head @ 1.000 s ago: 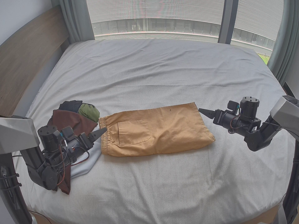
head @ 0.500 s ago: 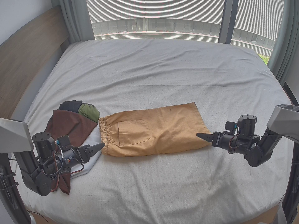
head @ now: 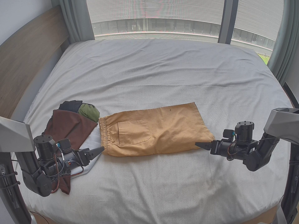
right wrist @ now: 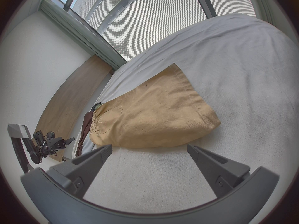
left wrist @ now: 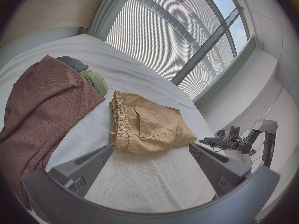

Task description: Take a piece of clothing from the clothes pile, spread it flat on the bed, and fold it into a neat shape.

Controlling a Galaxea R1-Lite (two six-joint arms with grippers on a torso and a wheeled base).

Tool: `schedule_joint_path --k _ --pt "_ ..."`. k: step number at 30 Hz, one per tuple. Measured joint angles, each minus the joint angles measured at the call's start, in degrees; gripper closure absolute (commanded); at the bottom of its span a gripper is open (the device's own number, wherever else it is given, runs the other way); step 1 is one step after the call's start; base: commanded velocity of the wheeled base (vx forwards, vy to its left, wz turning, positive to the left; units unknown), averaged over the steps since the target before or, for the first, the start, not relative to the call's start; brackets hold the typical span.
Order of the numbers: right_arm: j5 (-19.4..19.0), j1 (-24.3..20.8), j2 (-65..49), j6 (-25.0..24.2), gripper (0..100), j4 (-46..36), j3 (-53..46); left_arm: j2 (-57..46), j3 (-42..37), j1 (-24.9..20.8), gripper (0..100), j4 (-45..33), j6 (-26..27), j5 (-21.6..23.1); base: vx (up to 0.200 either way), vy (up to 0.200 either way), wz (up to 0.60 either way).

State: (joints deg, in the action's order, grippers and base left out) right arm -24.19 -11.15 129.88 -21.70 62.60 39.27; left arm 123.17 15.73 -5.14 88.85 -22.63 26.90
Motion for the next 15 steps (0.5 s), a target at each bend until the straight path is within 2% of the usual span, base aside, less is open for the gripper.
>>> schedule_joint_path --k 10,15 --pt "-0.1 -0.4 6.4 -3.6 0 0.5 4.6 0.5 0.1 0.0 0 0.0 0.0 0.0 0.0 0.0 0.0" --pt "-0.1 -0.5 9.2 -7.6 0 0.7 7.8 0.5 0.1 0.1 0 0.0 0.0 0.0 0.0 0.0 0.0"
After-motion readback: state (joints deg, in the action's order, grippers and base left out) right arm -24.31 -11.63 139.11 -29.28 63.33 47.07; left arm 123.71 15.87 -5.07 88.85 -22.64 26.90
